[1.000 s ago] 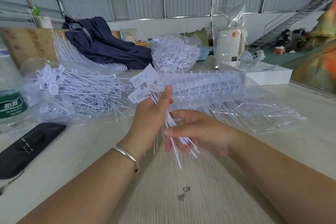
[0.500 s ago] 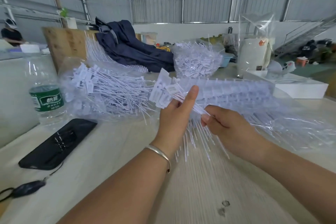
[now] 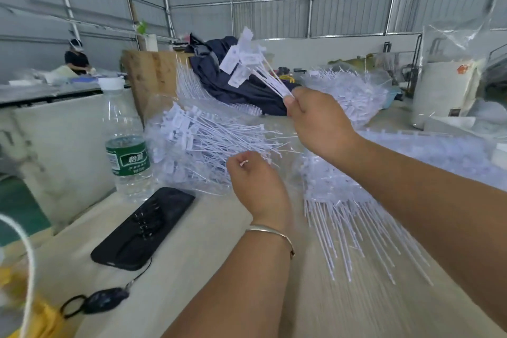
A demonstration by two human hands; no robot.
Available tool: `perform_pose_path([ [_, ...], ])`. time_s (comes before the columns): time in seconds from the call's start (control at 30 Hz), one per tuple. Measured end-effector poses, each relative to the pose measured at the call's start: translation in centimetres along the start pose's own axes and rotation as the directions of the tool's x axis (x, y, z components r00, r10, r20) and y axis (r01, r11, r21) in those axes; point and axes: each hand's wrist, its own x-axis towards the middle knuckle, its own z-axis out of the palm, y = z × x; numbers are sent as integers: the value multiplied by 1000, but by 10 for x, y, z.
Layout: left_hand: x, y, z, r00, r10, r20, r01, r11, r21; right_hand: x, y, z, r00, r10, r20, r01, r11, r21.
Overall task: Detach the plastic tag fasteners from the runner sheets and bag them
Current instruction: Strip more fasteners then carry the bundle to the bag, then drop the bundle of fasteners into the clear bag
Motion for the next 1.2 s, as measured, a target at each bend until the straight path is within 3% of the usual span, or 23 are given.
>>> perform_pose_path([
  [0.07, 12, 6, -5, 983, 156, -96, -150, 986, 68, 5, -10, 25, 996, -41, 80, 54, 985, -166],
  [0.17, 26, 17, -16, 935, 311, -168, -282, 943, 175, 3, -24, 53, 921, -12, 390, 226, 833, -506],
  [0.23, 38, 20, -24, 896, 371, -242, -312, 917, 249, 1, -30, 55, 873, 19, 487, 291, 782, -552],
  [0.3, 49, 20, -32, 880, 334, -338, -233, 923, 305, 1, -32, 49, 875, -35, 482, 346, 742, -574],
  [0.37, 56, 18, -37, 902, 190, -389, -100, 966, 240, 1, -32, 40, 886, -107, 452, 391, 698, -601],
  [0.43, 57, 15, -38, 932, 39, -360, 0, 994, 108, 0, -32, 29, 898, -135, 418, 389, 685, -616],
  [0.53, 57, 10, -36, 953, -36, -302, 49, 998, 35, -4, -30, 15, 897, -48, 440, 336, 722, -605],
  [0.6, 55, 10, -35, 954, -24, -298, 35, 999, 32, -10, -32, 12, 868, -2, 496, 326, 757, -567],
  [0.77, 47, 20, -30, 932, 251, -262, -238, 968, 81, -17, -50, 38, 842, 6, 540, 346, 762, -548],
  [0.9, 40, 23, -28, 905, 384, -182, -369, 922, 114, 1, -60, 65, 838, -61, 542, 348, 826, -444],
  [1.13, 39, 21, -25, 909, 392, -141, -384, 920, 78, 40, -51, 98, 878, -165, 450, 409, 745, -526],
  [1.2, 39, 18, -25, 916, 381, -126, -371, 924, 94, 43, -47, 102, 870, -136, 475, 390, 779, -492],
])
